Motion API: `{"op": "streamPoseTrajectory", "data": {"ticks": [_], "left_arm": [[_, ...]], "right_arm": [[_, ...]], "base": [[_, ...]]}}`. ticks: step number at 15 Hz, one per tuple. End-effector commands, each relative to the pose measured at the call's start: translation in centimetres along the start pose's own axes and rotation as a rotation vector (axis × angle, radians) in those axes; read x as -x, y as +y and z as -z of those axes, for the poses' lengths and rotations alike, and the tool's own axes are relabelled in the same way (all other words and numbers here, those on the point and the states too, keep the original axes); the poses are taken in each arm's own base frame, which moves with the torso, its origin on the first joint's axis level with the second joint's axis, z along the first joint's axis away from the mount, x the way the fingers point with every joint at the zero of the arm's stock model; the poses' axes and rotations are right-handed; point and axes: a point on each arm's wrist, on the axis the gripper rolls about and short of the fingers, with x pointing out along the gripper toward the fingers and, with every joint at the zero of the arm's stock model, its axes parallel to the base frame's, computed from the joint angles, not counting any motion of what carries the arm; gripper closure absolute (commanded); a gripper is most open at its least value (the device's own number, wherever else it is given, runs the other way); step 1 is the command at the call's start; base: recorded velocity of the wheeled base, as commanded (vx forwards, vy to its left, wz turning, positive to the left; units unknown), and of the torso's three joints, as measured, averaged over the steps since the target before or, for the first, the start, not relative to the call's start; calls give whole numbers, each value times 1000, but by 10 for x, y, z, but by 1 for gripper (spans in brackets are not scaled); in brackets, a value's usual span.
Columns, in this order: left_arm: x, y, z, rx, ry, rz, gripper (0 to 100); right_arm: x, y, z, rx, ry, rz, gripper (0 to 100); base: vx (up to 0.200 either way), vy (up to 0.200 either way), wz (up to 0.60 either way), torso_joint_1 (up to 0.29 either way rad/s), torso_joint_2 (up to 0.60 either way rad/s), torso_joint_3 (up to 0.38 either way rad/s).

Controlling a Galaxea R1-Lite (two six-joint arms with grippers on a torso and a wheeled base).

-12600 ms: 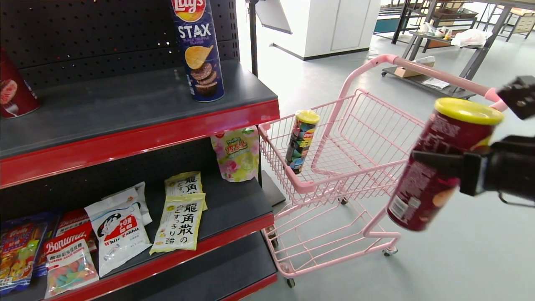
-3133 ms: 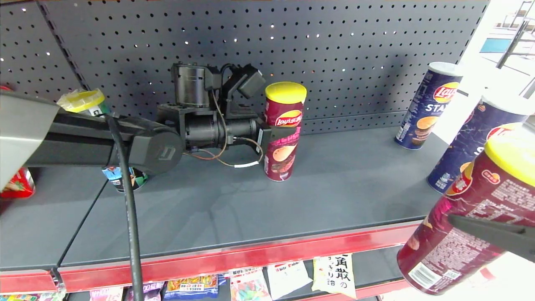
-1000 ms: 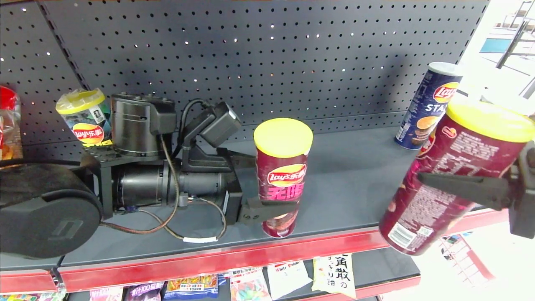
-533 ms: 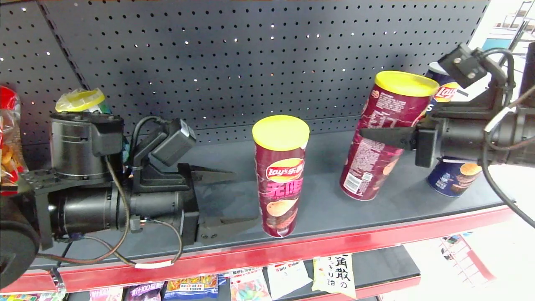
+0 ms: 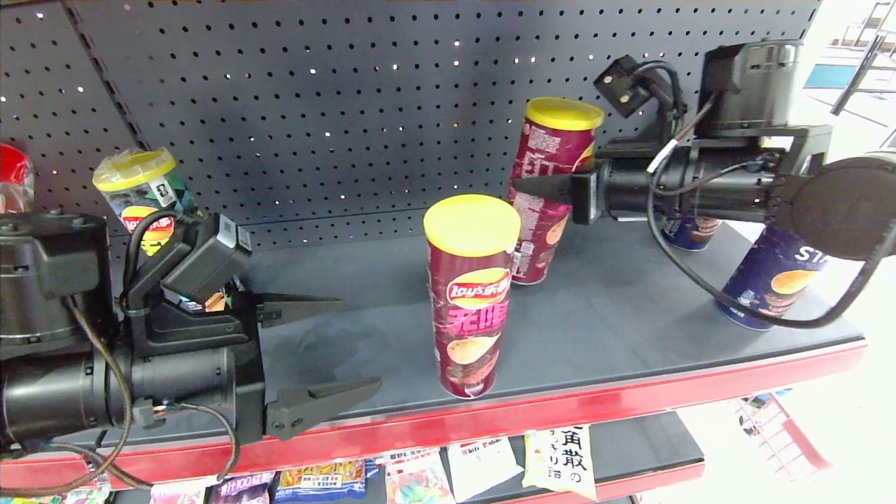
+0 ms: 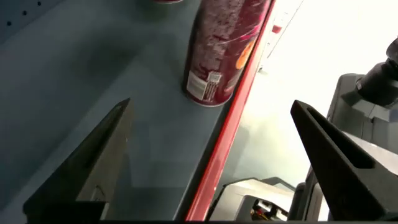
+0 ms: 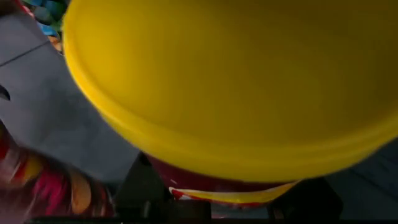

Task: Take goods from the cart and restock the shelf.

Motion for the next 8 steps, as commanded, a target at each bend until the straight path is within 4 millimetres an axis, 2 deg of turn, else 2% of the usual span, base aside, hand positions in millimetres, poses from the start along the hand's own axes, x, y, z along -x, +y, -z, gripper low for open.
{"op": "streamPoseTrajectory", "data": {"ticks": [1, 2, 4, 8], "left_arm": [[6, -3, 4, 2, 0, -7, 0], [10, -2, 7, 11, 5, -29, 0], [13, -1, 9, 14, 5, -39, 0], [13, -1, 9, 18, 7, -40, 0]], "right_arm": [[-35, 5, 10, -3, 23, -45, 100], [-46, 5, 13, -2, 26, -57, 100], [-55, 6, 15, -2, 28, -65, 100], [-59, 7, 17, -4, 34, -72, 100]], "base": [[0, 0, 0, 0, 0, 0], [0, 0, 0, 0, 0, 0], [0, 0, 0, 0, 0, 0], [0, 0, 0, 0, 0, 0]]}}
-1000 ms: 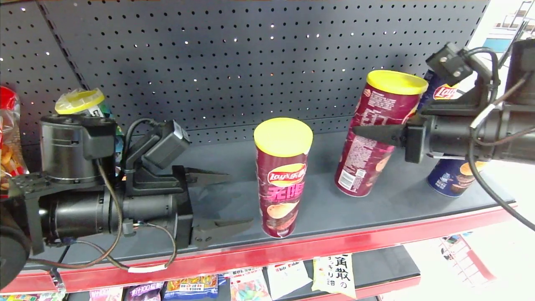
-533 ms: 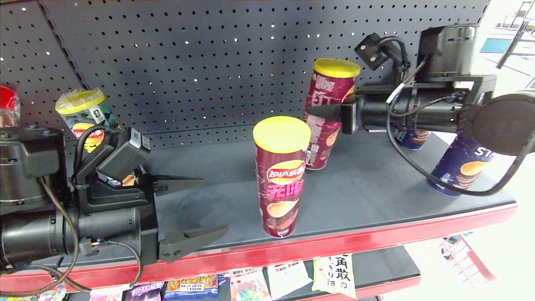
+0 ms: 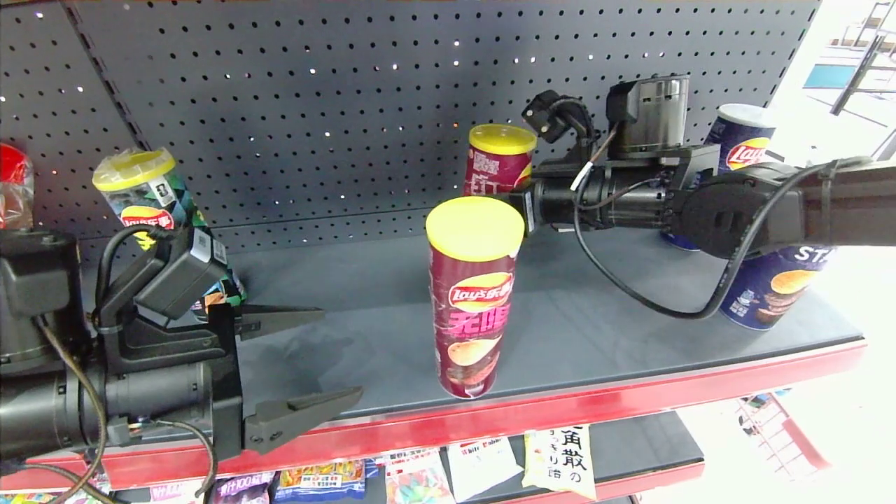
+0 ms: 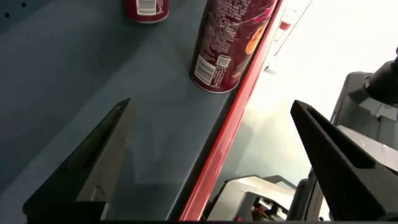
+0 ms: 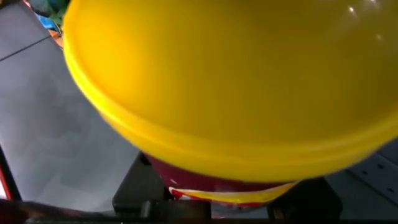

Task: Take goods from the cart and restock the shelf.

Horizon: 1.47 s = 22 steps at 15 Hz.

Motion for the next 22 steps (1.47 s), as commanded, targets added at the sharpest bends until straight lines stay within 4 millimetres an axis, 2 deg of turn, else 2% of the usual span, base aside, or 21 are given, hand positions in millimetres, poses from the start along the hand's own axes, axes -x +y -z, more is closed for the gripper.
{"op": "streamPoseTrajectory", "data": {"ticks": [1, 4, 5, 10, 12, 15, 17, 18, 19, 21, 22], "left_arm": [[-1, 0, 0, 1, 1, 1, 0], [-1, 0, 1, 3, 4, 2, 0], [-1, 1, 1, 3, 4, 0, 0], [-2, 1, 2, 5, 9, 1, 0], [-3, 2, 2, 7, 13, 3, 0], [-4, 2, 2, 6, 13, 3, 0], [-7, 5, 2, 9, 18, 4, 0], [-8, 6, 1, 10, 18, 2, 0], [-10, 7, 3, 12, 28, 5, 0], [-15, 9, 7, 23, 48, 9, 0], [-19, 11, 10, 13, 65, 9, 0]], "right_arm": [[-3, 0, 3, -2, 7, -4, 100], [-2, 4, 4, -4, 13, -19, 100], [-2, 5, 5, -6, 16, -19, 0], [21, 9, 2, -14, 22, -3, 0], [32, 4, 4, -34, 28, 25, 0], [58, -4, 16, -62, 68, 100, 0], [83, -2, 21, -74, 87, 140, 0], [93, 1, 22, -79, 91, 150, 0], [117, 13, 29, -85, 105, 155, 0], [144, 35, 46, -89, 137, 135, 0], [167, 59, 63, -78, 163, 96, 0]], "base": [[0, 0, 0, 0, 0, 0], [0, 0, 0, 0, 0, 0], [0, 0, 0, 0, 0, 0], [0, 0, 0, 0, 0, 0], [0, 0, 0, 0, 0, 0], [0, 0, 0, 0, 0, 0], [0, 0, 0, 0, 0, 0], [0, 0, 0, 0, 0, 0], [0, 0, 0, 0, 0, 0], [0, 0, 0, 0, 0, 0], [0, 0, 0, 0, 0, 0]]}}
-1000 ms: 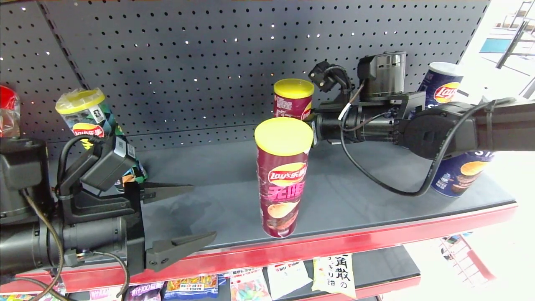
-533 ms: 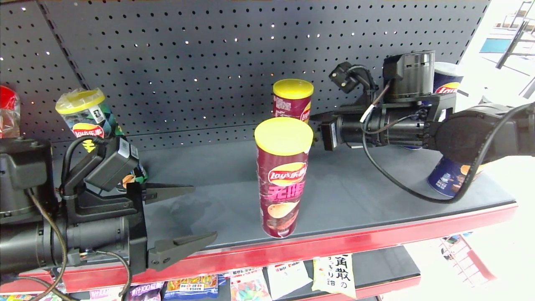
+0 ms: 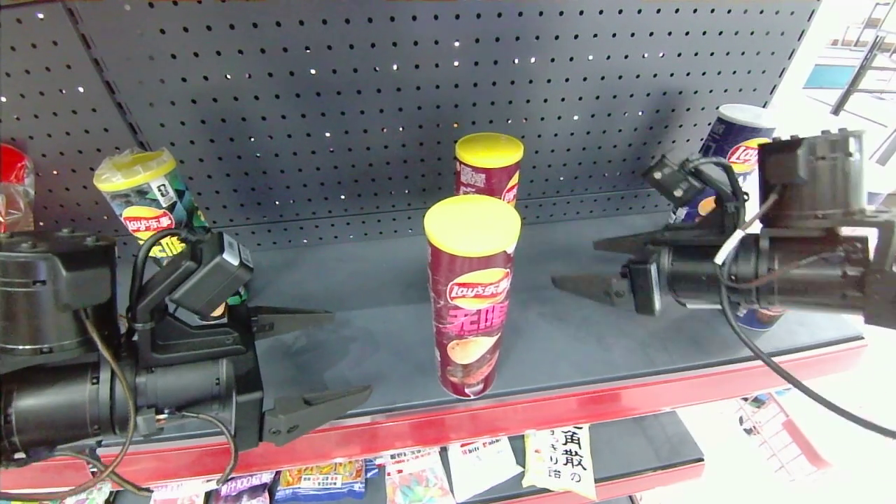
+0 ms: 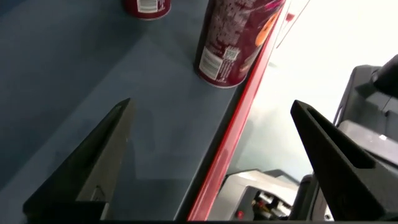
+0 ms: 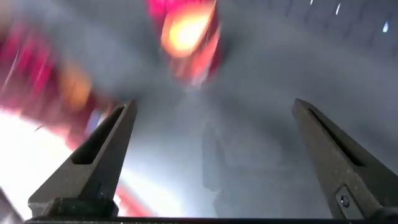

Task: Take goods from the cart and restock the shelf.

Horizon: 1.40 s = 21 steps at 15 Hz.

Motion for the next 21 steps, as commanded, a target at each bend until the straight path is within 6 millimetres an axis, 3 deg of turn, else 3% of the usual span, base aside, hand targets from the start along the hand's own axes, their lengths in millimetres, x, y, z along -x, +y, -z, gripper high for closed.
{"op": "streamPoseTrajectory", "data": {"ticks": [1, 4, 7, 14, 21], "left_arm": [[-9, 5, 7, 1, 38, 5, 0], [-19, 10, 15, -33, 79, 20, 0], [-36, 16, 21, -31, 118, 31, 0], [-74, 24, 12, -53, 132, 67, 0], [-90, 34, 10, -54, 134, 62, 0]], "right_arm": [[60, 37, 33, 45, -12, -47, 0], [99, 55, 53, 65, -59, -49, 0], [122, 52, 43, 69, -148, 46, 0], [135, 53, 36, 28, -207, 99, 0], [139, 54, 33, 32, -225, 102, 0]], "base": [[0, 0, 0, 0, 0, 0], [0, 0, 0, 0, 0, 0], [0, 0, 0, 0, 0, 0], [0, 0, 0, 0, 0, 0], [0, 0, 0, 0, 0, 0]]}}
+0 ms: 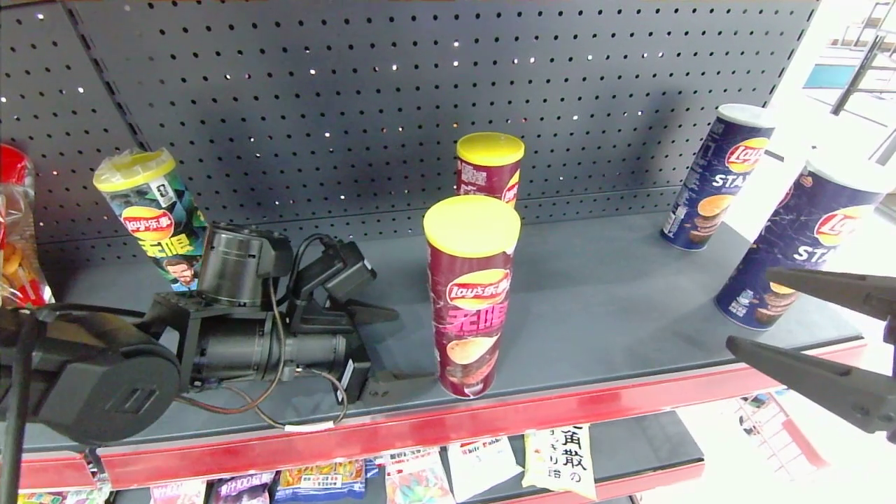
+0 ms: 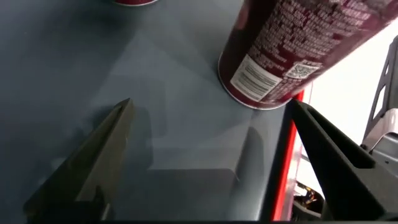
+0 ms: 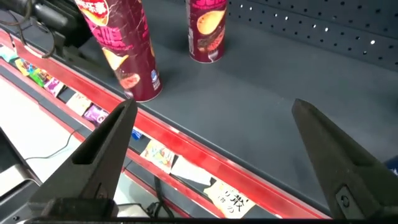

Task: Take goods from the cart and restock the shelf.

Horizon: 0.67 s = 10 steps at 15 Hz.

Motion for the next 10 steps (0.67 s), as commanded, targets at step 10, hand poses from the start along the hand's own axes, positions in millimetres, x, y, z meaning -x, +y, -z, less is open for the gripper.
{"op": "streamPoseTrajectory", "data": {"ticks": [10], "left_arm": [[-16, 4, -7, -14, -7, 12, 0]], "right_arm": [[-1, -1, -2, 0, -2, 4, 0]], "base": [[0, 0, 0, 0, 0, 0]]}}
